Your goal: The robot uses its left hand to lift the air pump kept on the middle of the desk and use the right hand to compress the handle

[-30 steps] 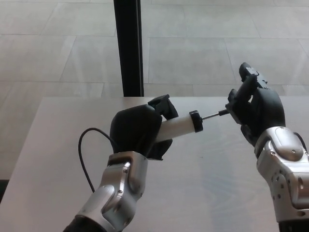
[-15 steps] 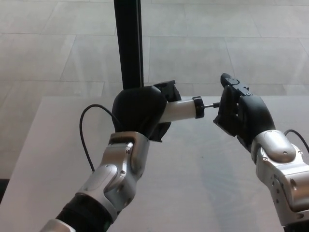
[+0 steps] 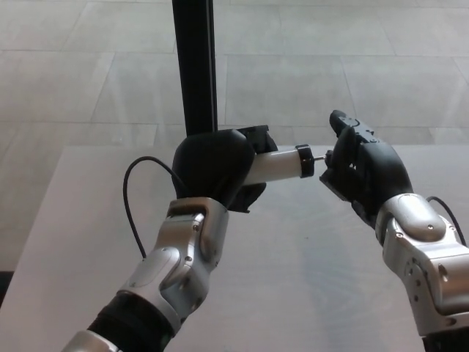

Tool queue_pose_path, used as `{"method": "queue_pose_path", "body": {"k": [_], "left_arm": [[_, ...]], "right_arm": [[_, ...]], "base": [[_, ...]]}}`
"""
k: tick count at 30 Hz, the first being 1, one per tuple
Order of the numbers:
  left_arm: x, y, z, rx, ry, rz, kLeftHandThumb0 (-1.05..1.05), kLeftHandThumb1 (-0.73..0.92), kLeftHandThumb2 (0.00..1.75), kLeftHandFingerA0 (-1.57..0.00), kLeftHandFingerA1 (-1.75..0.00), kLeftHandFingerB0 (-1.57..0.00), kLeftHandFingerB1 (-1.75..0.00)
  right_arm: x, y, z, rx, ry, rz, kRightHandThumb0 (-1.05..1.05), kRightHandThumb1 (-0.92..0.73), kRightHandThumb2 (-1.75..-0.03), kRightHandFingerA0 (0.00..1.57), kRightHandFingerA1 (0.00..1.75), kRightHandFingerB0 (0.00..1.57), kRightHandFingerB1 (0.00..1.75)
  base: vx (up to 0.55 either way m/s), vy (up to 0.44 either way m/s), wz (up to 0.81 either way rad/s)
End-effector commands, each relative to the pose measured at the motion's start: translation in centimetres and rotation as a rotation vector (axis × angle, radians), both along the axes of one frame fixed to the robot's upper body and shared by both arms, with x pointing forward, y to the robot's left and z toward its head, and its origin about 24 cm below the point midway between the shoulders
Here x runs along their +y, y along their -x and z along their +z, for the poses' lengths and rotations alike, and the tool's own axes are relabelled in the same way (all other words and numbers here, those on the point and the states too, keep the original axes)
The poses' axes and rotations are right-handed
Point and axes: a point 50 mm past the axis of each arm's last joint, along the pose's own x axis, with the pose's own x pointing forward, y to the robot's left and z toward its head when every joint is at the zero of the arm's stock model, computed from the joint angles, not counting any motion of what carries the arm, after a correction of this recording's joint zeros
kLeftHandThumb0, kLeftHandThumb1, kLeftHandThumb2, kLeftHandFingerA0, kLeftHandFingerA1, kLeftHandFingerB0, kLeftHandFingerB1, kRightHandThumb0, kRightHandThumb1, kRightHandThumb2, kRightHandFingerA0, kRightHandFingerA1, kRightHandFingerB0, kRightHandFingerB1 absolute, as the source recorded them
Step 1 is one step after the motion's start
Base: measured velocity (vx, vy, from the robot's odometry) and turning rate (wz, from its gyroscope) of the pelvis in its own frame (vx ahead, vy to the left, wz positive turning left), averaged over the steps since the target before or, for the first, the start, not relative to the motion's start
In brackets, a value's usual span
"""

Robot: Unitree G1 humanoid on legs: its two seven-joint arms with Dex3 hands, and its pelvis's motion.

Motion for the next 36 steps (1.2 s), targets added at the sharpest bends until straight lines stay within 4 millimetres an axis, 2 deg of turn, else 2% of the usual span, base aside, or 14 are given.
{"method": "queue_pose_path", "body": {"k": [1,2,5,7,22,23,24,26,28,29,31,32,34,36], "left_arm": [[-0.5,0.1,0.2,-0.012,0.027,-0.019,-0.42,0.8,0.69,-0.91,-1.53,-0.82,-0.92],[-0.5,0.1,0.2,-0.012,0.027,-0.019,-0.42,0.8,0.69,-0.91,-1.53,-0.82,-0.92],[-0.6,0.1,0.2,-0.011,0.004,-0.017,-0.47,0.79,0.69,-0.86,-1.68,-0.77,-1.26],[-0.5,0.0,0.2,-0.011,-0.006,-0.019,-0.49,0.8,0.69,-0.88,-1.6,-0.77,-1.21],[-0.5,0.0,-0.4,-0.001,-0.058,-0.028,-0.52,0.82,0.64,-0.89,-1.66,-0.74,-1.31],[-0.5,-0.2,-0.3,0.021,-0.071,-0.008,-0.51,0.67,0.62,-0.84,-1.69,-0.75,-1.32],[-0.5,-0.3,-0.2,0.032,-0.076,0.004,-0.41,0.75,0.64,-0.8,-1.73,-0.7,-1.16],[-0.6,-0.5,0.0,0.036,-0.089,0.011,-0.38,0.72,0.62,-0.8,-1.72,-0.72,-1.15],[-0.8,-0.7,0.4,0.028,-0.13,0.023,-0.37,0.69,0.6,-0.83,-1.64,-0.76,-0.98],[-0.9,-0.6,0.4,0.059,-0.094,0.017,-0.34,0.69,0.62,-0.8,-1.67,-0.73,-1.1],[-1.0,-0.7,0.4,0.045,-0.107,0.028,-0.32,0.66,0.6,-0.82,-1.7,-0.74,-1.06],[-1.0,-0.7,0.3,0.041,-0.12,0.031,-0.3,0.66,0.6,-0.8,-1.7,-0.72,-0.78],[-0.8,-0.6,0.0,0.029,-0.153,0.048,-0.32,0.67,0.61,-0.83,-1.7,-0.73,-0.96],[-0.7,-0.5,-0.1,0.055,-0.147,0.041,-0.29,0.73,0.61,-0.83,-1.61,-0.78,-0.71]], "right_arm": [[0.3,-0.3,1.1,-0.014,-0.043,-0.028,-1.05,-0.92,-1.32,0.0,0.1,0.0,0.02],[0.3,-0.3,1.1,-0.014,-0.043,-0.028,-1.05,-0.92,-1.32,0.0,0.1,0.0,0.02],[0.5,-0.3,1.1,-0.012,-0.037,-0.04,-1.05,-0.9,-1.32,0.0,0.13,0.0,0.03],[0.7,-0.3,1.0,-0.009,-0.04,-0.038,-1.05,-0.92,-1.32,0.0,0.12,0.0,0.05],[0.4,0.0,0.0,0.027,-0.023,-0.049,-1.0,-0.92,-1.32,0.0,0.13,0.0,0.07],[0.5,-0.1,-0.2,0.04,-0.047,-0.048,-1.02,-0.92,-1.32,0.0,0.11,0.0,0.05],[0.5,-0.1,-0.2,0.047,-0.059,-0.047,-1.03,-0.92,-1.32,0.0,0.11,0.0,0.05],[0.4,-0.1,-0.2,0.055,-0.074,-0.055,-1.03,-0.92,-1.32,0.0,0.1,0.0,0.05],[0.4,-0.1,-0.2,0.061,-0.071,-0.071,-1.01,-0.92,-1.33,0.0,0.1,0.0,0.07],[0.4,-0.2,-0.2,0.065,-0.072,-0.082,-1.02,-0.92,-1.33,0.0,0.09,0.0,0.06],[0.4,-0.3,-0.1,0.067,-0.095,-0.085,-1.01,-0.92,-1.33,0.0,0.11,0.0,0.07],[0.4,-0.3,-0.2,0.073,-0.124,-0.096,-1.04,-0.92,-1.32,0.0,0.08,0.0,0.05],[0.6,-0.3,-0.5,0.087,-0.175,-0.093,-1.05,-0.92,-1.31,0.0,0.07,0.0,0.02],[0.3,-0.2,-0.8,0.074,-0.165,-0.087,-1.05,-0.92,-1.33,0.0,0.07,0.0,0.02]], "base": [[0.0,0.0,0.0],[0.0,0.0,0.0],[0.0,0.0,0.0],[0.0,0.0,0.0],[0.0,0.0,0.0],[0.0,0.0,0.0],[0.0,0.0,0.0],[0.0,0.0,0.0],[0.0,0.0,0.0],[0.0,0.0,0.0],[0.0,0.0,0.0],[0.0,0.0,0.0],[0.0,0.0,0.0],[0.0,0.0,0.0]]}}
